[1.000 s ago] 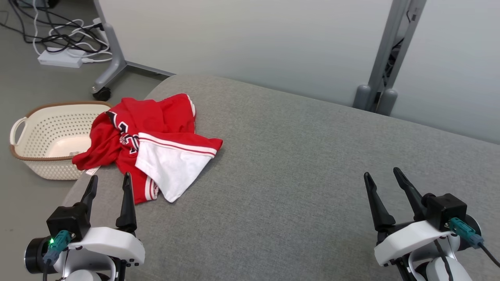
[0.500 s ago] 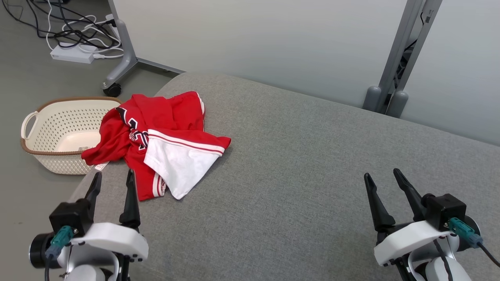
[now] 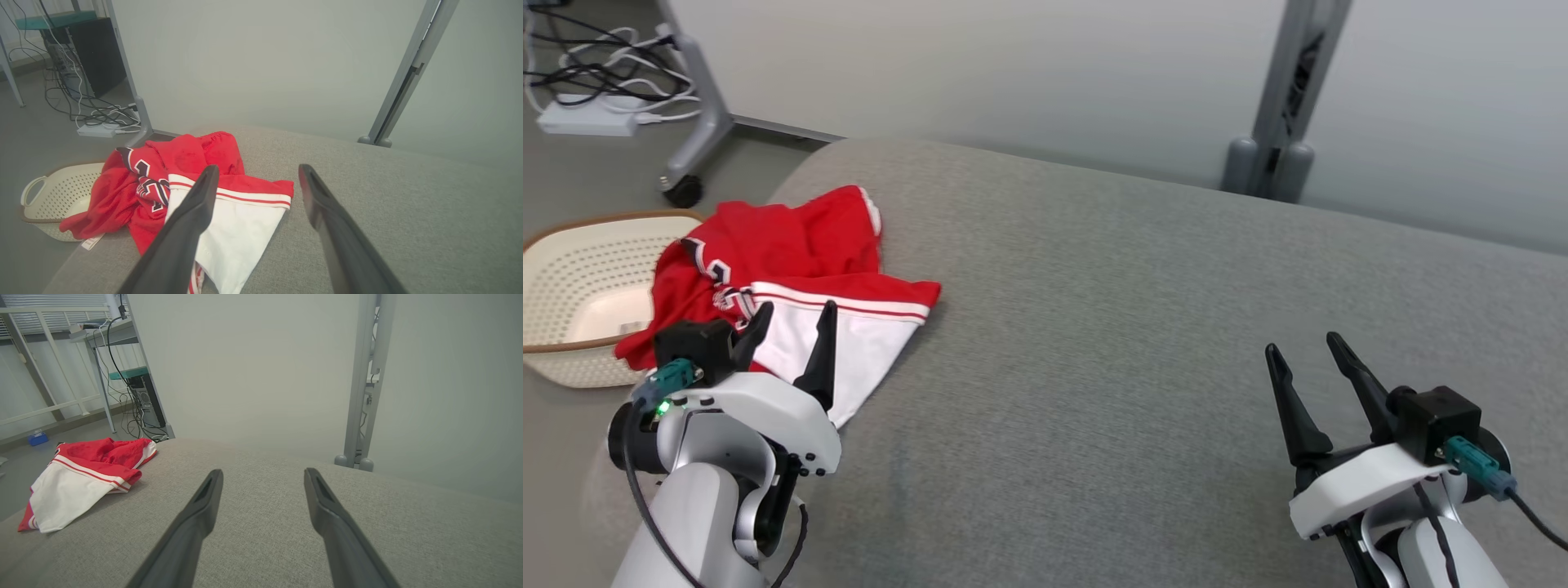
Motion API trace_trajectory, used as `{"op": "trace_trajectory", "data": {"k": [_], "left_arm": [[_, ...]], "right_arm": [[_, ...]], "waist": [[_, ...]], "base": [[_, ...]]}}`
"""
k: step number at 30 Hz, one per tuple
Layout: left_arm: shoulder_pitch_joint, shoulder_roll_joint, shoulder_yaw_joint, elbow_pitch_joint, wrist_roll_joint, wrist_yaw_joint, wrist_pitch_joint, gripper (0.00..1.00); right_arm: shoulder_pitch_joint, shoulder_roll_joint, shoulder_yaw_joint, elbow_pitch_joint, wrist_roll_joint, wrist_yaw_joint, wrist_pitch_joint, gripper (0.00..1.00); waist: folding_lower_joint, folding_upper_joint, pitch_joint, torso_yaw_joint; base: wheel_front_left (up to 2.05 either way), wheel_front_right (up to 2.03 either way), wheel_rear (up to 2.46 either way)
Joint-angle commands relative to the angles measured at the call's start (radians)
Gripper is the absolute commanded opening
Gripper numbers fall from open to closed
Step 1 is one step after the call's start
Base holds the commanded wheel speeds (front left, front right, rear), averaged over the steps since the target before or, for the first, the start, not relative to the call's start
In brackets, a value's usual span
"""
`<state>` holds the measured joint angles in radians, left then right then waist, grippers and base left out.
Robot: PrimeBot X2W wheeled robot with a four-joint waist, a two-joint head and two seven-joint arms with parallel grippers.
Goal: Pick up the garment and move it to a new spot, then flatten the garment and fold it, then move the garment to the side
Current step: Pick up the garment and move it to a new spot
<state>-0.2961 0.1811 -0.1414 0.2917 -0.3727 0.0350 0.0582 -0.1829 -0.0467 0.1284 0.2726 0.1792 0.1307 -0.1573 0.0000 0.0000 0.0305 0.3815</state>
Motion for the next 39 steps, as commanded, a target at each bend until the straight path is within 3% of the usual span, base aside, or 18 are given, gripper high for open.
{"op": "trace_trajectory", "data": {"k": [1, 7, 13, 26, 28, 39], "left_arm": [[-0.033, 0.006, -0.003, 0.056, -0.021, -0.018, 0.027, 1.0], [-0.094, 0.014, -0.01, 0.26, -0.06, -0.06, 0.101, 1.0], [-0.162, 0.051, 0.01, 0.46, -0.08, -0.07, 0.118, 1.0], [-0.266, 0.067, 0.055, 0.775, -0.166, -0.113, 0.198, 1.0], [-0.279, 0.08, 0.053, 0.793, -0.162, -0.119, 0.165, 0.0], [-0.361, 0.131, 0.086, 0.698, -0.147, -0.099, -0.169, 0.0]], "right_arm": [[-0.02, -0.008, -0.002, 0.0, -0.003, 0.0, 0.001, 1.0], [-0.04, -0.008, -0.002, -0.003, -0.015, 0.0, 0.001, 1.0], [-0.066, -0.007, 0.012, -0.01, -0.024, 0.0, 0.004, 1.0], [-0.103, -0.008, 0.031, -0.003, -0.02, 0.0, -0.002, 1.0], [-0.106, -0.007, 0.029, 0.0, -0.019, 0.0, -0.004, 1.0], [-0.073, -0.008, 0.001, 0.006, -0.012, 0.0, -0.011, 1.0]], "waist": [[0.0, 0.0, 0.043, -0.062], [0.0, 0.0, 0.105, -0.139], [0.0, 0.0, 0.169, -0.186], [0.0, 0.0, 0.226, -0.223], [0.0, 0.0, 0.225, -0.223], [0.0, 0.0, 0.167, -0.193]], "base": [[0.0, 0.0, 0.0], [0.0, 0.0, 0.0], [0.0, 0.0, 0.0], [0.0, 0.0, 0.0], [0.0, 0.0, 0.0], [0.0, 0.0, 0.0]]}}
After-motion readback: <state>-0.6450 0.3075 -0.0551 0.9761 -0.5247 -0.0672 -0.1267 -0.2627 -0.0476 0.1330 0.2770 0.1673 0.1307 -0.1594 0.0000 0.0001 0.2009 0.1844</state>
